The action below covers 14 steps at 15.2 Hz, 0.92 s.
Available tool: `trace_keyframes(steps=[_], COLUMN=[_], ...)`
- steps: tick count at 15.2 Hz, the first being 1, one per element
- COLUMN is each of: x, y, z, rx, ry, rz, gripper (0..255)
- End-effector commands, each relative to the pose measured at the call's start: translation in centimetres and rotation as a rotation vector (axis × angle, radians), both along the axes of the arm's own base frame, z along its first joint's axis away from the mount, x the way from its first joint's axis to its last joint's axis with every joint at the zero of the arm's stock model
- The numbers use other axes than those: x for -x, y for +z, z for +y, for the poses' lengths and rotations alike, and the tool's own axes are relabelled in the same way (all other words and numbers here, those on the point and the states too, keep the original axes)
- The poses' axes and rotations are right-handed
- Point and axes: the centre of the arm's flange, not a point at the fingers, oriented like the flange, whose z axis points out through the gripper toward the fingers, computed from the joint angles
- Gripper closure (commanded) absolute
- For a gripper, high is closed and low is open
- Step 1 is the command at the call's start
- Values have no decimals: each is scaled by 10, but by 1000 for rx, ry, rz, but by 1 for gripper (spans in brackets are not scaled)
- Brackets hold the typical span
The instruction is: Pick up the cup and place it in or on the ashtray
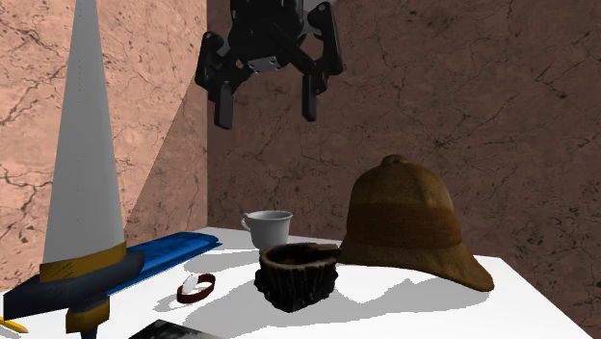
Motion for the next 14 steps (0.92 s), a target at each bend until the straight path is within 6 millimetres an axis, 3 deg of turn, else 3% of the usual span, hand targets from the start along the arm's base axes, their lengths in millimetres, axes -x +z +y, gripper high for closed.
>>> trace_keyframes(steps=[1, 14], x=[0, -127], y=[0, -61], z=[0, 87], rx=[0, 4], ry=[0, 10], rz=[0, -49], gripper=[0, 0])
